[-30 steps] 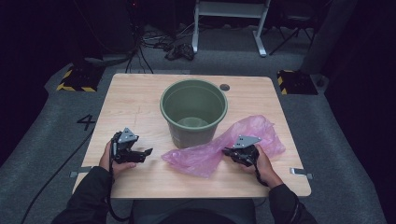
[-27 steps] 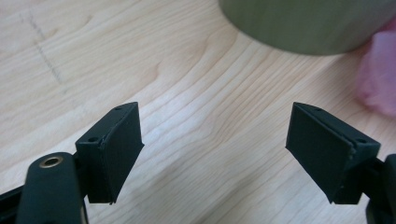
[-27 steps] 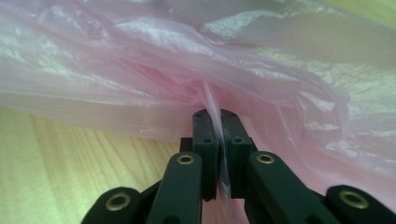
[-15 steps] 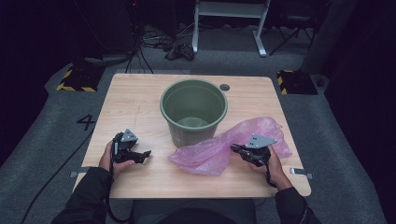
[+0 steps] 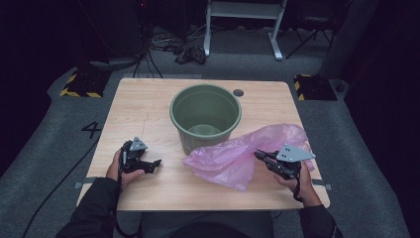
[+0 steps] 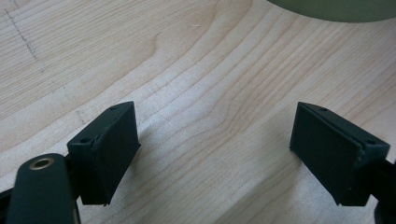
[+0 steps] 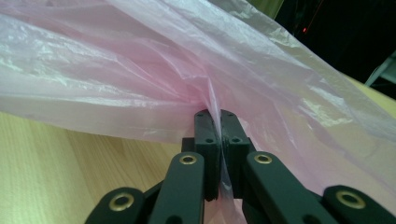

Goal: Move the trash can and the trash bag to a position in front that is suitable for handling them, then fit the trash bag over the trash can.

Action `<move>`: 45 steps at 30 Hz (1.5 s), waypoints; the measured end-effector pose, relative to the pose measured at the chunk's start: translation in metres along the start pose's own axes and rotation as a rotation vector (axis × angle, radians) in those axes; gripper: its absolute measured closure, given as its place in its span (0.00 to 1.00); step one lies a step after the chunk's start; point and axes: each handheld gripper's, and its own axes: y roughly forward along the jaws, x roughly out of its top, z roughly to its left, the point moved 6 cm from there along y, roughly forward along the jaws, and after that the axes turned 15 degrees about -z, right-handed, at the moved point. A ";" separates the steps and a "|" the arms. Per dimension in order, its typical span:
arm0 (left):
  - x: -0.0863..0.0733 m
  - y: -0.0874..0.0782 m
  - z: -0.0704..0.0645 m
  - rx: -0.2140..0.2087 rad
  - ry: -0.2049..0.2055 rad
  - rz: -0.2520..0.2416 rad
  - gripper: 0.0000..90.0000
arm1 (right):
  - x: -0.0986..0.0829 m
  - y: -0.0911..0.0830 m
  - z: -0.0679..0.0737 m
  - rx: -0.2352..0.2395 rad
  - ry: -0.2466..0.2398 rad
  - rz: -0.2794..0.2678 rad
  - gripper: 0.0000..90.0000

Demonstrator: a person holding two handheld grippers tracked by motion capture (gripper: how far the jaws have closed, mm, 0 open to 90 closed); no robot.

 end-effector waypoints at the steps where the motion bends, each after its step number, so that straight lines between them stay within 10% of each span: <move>1: 0.000 0.000 0.000 0.001 -0.003 0.000 0.17 | 0.004 -0.003 0.000 -0.006 -0.005 -0.009 0.98; 45: 0.003 0.005 0.001 0.005 -0.009 -0.003 0.16 | 0.075 -0.041 -0.001 -0.061 -0.116 -0.227 0.98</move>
